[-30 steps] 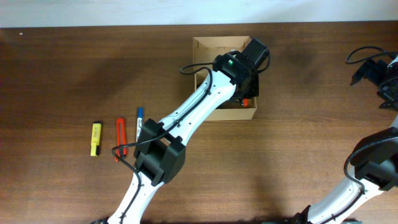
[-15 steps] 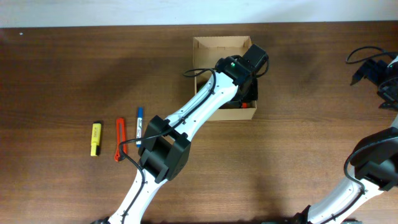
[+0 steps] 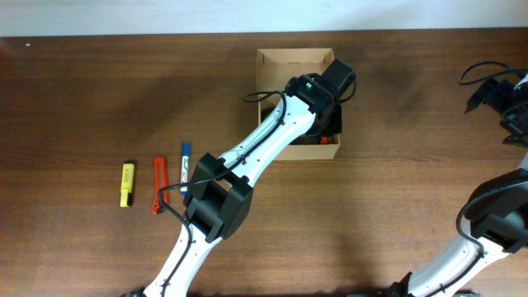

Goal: Pack container
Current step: 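Lower the knife into the box beside the tape and open gripper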

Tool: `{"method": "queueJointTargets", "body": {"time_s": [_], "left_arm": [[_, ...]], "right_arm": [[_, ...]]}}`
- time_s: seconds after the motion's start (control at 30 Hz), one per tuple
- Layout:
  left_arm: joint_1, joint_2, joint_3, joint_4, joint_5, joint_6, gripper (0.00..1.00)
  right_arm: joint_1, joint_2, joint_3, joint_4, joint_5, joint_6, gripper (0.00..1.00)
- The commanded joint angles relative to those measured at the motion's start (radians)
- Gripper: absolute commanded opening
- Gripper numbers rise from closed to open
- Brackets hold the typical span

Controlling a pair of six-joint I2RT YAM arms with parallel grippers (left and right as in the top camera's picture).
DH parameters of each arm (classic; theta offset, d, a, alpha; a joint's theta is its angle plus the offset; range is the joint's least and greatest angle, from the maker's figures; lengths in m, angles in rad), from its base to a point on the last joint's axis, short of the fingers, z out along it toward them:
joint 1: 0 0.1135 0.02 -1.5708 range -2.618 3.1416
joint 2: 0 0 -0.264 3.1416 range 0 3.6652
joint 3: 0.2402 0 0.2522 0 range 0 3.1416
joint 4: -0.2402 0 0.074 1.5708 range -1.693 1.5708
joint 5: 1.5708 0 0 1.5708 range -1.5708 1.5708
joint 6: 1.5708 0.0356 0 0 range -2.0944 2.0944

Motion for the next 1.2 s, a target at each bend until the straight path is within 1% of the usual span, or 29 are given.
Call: {"method": "queueJointTargets", "body": {"time_s": [0.0,0.37,0.47,0.5,0.53,0.6,0.63,0.7,0.77,0.83,0.93,0.97,1.0,1.07,1.1,1.13,1.17], "left_arm": [[0.007,0.029,0.016,-0.005,0.012,-0.016,0.01],[0.020,0.042,0.016,-0.006,0.016,-0.016,0.01],[0.022,0.042,0.016,-0.003,0.016,-0.016,0.02],[0.024,0.042,0.016,-0.003,0.016,-0.016,0.04],[0.025,0.042,0.016,-0.003,0.017,-0.016,0.08],[0.025,0.042,0.016,-0.002,0.016,-0.016,0.13],[0.025,0.042,0.016,0.000,0.016,-0.016,0.17],[0.027,0.042,0.016,0.000,0.017,-0.016,0.29],[0.027,0.042,0.016,0.000,0.020,-0.016,0.35],[0.027,0.042,0.016,0.002,0.024,-0.016,0.46],[0.030,0.042,0.016,0.001,0.024,-0.016,0.51],[0.030,0.042,0.016,0.001,0.025,-0.016,0.58],[0.030,0.042,0.016,0.001,0.027,-0.016,0.60],[0.030,0.042,0.016,0.002,0.027,-0.016,0.58],[0.030,0.042,0.016,0.002,0.027,-0.016,0.53],[0.032,0.042,0.016,0.002,0.027,-0.016,0.43],[0.034,0.042,0.016,0.001,0.027,-0.015,0.35]], "right_arm": [[0.000,-0.010,-0.006,0.000,-0.008,-0.006,0.99],[0.000,-0.010,-0.006,0.001,-0.008,-0.006,0.99],[0.000,-0.010,-0.006,0.002,-0.008,-0.006,0.99],[0.000,-0.010,-0.006,0.003,-0.008,-0.006,0.99],[0.000,-0.010,-0.006,0.004,-0.008,-0.006,0.99],[0.000,-0.010,-0.006,0.004,-0.008,-0.006,0.99],[0.000,-0.010,-0.006,0.004,-0.008,-0.006,0.99],[0.000,-0.010,-0.006,0.005,-0.008,-0.006,0.99],[0.000,-0.010,-0.006,0.005,-0.008,-0.006,0.99],[0.000,-0.010,-0.006,0.005,-0.008,-0.006,0.99],[0.000,-0.010,-0.006,0.005,-0.008,-0.006,0.99],[0.000,-0.010,-0.006,0.006,-0.008,-0.006,0.99],[0.000,-0.010,-0.006,0.006,-0.008,-0.006,0.99],[0.000,-0.010,-0.006,0.007,-0.008,-0.006,0.99],[0.000,-0.010,-0.006,0.007,-0.008,-0.006,0.99],[0.000,-0.010,-0.006,0.007,-0.008,-0.006,0.99],[0.000,-0.010,-0.007,0.007,-0.008,-0.006,1.00]]}}
